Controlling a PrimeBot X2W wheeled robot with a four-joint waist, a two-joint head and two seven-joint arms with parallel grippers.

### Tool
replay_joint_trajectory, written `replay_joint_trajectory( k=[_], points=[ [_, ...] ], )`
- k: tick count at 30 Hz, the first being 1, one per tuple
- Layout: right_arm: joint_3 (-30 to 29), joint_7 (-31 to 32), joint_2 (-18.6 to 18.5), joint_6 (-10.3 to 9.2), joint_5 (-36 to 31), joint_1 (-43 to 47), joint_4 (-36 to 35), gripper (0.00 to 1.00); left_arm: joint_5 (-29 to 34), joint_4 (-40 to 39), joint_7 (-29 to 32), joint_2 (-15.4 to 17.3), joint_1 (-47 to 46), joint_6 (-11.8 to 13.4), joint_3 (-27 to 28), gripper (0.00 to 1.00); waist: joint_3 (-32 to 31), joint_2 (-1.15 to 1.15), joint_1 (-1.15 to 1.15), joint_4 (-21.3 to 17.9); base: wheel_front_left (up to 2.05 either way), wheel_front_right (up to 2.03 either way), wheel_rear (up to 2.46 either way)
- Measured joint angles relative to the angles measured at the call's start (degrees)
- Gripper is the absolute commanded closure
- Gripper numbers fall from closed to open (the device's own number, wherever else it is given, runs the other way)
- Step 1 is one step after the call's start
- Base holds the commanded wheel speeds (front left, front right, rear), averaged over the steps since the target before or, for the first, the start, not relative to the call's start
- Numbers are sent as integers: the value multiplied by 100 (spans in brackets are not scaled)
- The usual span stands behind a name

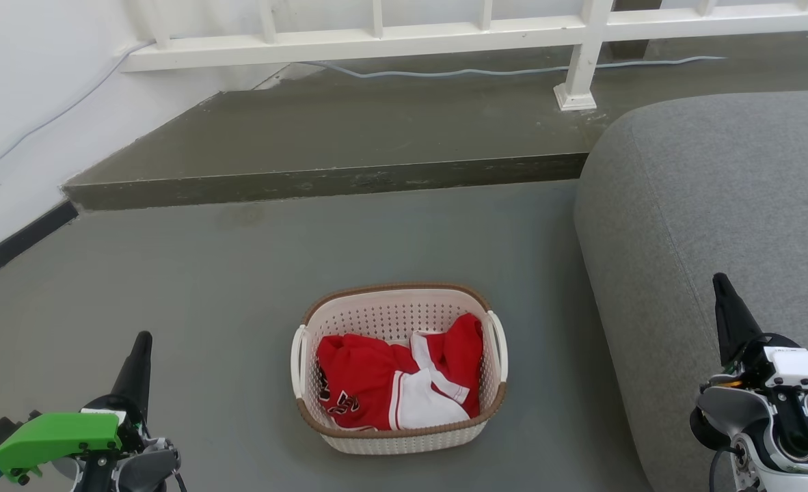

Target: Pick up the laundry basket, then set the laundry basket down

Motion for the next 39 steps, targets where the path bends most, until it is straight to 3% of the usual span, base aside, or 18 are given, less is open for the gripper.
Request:
replay_joint_trajectory(
  k=[39],
  points=[
    [-11, 8, 0, 16, 0, -1, 52, 100, 0, -1, 0, -1, 0, 0, 5, 100, -1, 0, 0, -1, 0, 0, 0]
  ],
)
